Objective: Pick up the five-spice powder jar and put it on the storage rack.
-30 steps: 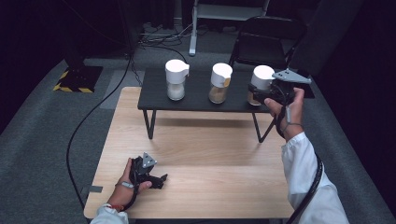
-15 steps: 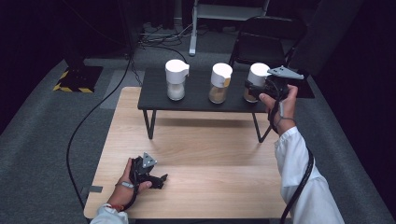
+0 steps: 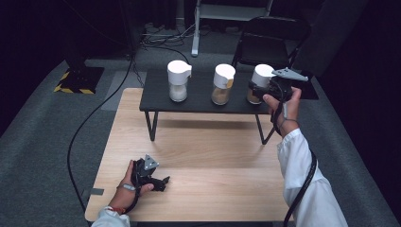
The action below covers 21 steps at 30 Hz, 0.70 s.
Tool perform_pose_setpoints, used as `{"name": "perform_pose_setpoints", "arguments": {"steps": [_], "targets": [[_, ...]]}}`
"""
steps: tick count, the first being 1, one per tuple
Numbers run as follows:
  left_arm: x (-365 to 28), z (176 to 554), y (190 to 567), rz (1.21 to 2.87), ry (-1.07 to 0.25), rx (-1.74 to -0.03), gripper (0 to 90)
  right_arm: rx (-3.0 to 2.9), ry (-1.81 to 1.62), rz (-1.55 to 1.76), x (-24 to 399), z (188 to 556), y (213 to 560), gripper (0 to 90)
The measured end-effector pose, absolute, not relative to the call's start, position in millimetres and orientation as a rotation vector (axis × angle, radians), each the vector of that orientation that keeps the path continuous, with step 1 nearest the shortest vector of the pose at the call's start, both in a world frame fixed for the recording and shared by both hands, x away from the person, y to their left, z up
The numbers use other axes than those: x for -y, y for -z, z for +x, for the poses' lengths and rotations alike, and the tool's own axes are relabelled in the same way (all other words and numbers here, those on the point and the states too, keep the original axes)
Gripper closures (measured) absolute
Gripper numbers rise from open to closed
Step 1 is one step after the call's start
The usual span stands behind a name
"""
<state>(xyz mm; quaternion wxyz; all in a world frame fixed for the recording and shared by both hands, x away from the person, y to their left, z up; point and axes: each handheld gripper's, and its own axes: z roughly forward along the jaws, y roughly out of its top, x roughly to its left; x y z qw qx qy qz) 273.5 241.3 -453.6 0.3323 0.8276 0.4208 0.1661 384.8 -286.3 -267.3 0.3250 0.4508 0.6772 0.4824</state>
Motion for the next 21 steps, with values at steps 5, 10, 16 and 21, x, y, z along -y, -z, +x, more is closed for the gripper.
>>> {"name": "perform_pose_setpoints", "arguments": {"steps": [5, 10, 16, 21], "targets": [[-241.3, 273.6, 453.6, 2.162, -0.434, -1.099, 0.1, -1.774, -1.268, 1.183, 286.6, 385.6, 268.0, 28.6], [-241.3, 273.5, 453.6, 2.162, -0.434, -1.099, 0.1, -1.771, -1.255, 1.185, 286.0, 386.3, 269.8, 23.7], [-241.3, 273.5, 453.6, 2.162, -0.434, -1.099, 0.1, -1.757, -1.230, 1.197, 281.9, 387.7, 276.9, 13.8], [-241.3, 273.5, 453.7, 2.162, -0.434, -1.099, 0.1, -1.754, -1.200, 1.190, 277.8, 388.6, 278.9, 9.6]]}}
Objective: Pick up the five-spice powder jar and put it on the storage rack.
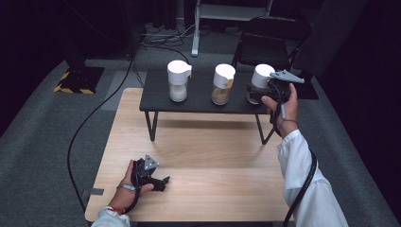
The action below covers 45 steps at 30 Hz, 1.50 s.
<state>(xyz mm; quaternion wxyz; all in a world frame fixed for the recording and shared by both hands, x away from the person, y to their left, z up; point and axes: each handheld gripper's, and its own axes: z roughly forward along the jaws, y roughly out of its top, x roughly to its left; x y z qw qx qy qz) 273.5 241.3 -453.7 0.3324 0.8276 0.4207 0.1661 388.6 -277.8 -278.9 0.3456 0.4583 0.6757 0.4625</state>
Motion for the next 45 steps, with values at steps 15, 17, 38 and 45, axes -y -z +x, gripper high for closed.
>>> {"name": "perform_pose_setpoints", "arguments": {"steps": [15, 17, 38, 45], "targets": [[-241.3, 273.5, 453.7, 2.162, -0.434, -1.099, 0.1, -1.730, -1.209, 1.138, 275.8, 385.7, 288.6, 1.1], [-241.3, 273.4, 453.7, 2.162, -0.434, -1.099, 0.1, -1.732, -1.205, 1.128, 275.7, 384.5, 289.1, 1.0], [-241.3, 273.4, 453.7, 2.162, -0.435, -1.099, 0.1, -1.696, -1.215, 1.034, 281.7, 362.5, 302.2, 0.9], [-241.3, 273.4, 453.7, 2.162, -0.435, -1.099, 0.1, -1.690, -1.209, 1.018, 281.0, 356.5, 300.1, 0.9]]}}
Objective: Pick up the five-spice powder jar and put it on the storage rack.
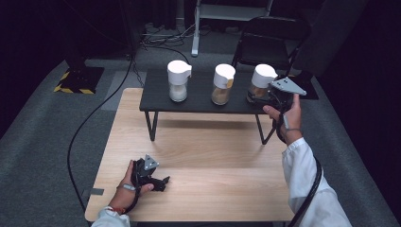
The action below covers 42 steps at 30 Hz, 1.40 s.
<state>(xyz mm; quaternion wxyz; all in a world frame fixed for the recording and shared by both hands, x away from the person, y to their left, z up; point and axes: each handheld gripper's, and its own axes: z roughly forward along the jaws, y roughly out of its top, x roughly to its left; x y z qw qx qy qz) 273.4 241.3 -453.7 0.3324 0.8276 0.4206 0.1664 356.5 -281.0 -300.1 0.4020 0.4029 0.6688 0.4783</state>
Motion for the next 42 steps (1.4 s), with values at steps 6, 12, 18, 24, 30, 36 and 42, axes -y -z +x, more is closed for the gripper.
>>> {"name": "perform_pose_setpoints", "arguments": {"steps": [6, 12, 18, 24, 30, 36, 42], "targets": [[-241.3, 273.4, 453.7, 2.162, -0.435, -1.099, 0.1, -1.690, -1.216, 1.010, 283.9, 351.2, 300.1, 0.8], [-241.2, 273.3, 453.8, 2.160, -0.433, -1.101, 0.1, -1.686, -1.192, 0.980, 283.0, 340.9, 302.5, 0.7], [-241.2, 273.5, 453.6, 2.162, -0.434, -1.099, 0.1, -1.688, -1.178, 0.970, 285.8, 329.7, 309.1, 0.7], [-241.2, 273.4, 453.7, 2.162, -0.434, -1.099, 0.1, -1.683, -1.193, 0.953, 294.6, 316.9, 317.8, 0.7], [-241.2, 273.3, 453.7, 2.162, -0.435, -1.100, 0.1, -1.686, -1.205, 0.931, 301.2, 304.7, 327.1, 0.7], [-241.1, 273.2, 453.7, 2.162, -0.436, -1.101, 0.1, -1.695, -1.222, 0.911, 307.5, 292.1, 337.7, 0.7], [-241.3, 273.4, 453.6, 2.162, -0.434, -1.100, 0.1, -1.717, -1.215, 0.877, 311.0, 281.0, 349.0, 0.7]]}}
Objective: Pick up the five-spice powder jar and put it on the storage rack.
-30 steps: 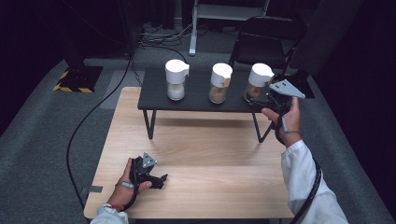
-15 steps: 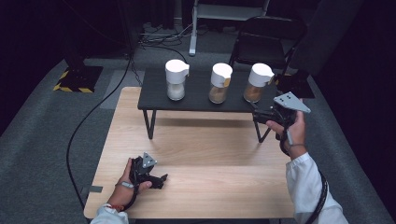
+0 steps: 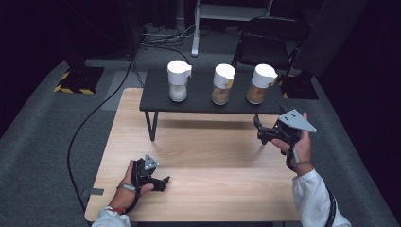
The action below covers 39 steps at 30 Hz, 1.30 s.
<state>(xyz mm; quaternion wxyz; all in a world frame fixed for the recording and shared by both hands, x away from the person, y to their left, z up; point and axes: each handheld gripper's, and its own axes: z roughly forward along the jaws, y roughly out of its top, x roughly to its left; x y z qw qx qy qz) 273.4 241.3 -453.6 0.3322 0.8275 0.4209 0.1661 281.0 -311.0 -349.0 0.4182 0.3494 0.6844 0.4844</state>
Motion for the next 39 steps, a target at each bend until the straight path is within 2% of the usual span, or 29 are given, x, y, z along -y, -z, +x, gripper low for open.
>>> {"name": "perform_pose_setpoints", "arguments": {"steps": [39], "targets": [[-241.2, 273.2, 453.7, 2.161, -0.434, -1.101, 0.1, -1.897, -1.139, 0.804, 309.9, 254.2, 412.2, 0.7]]}}
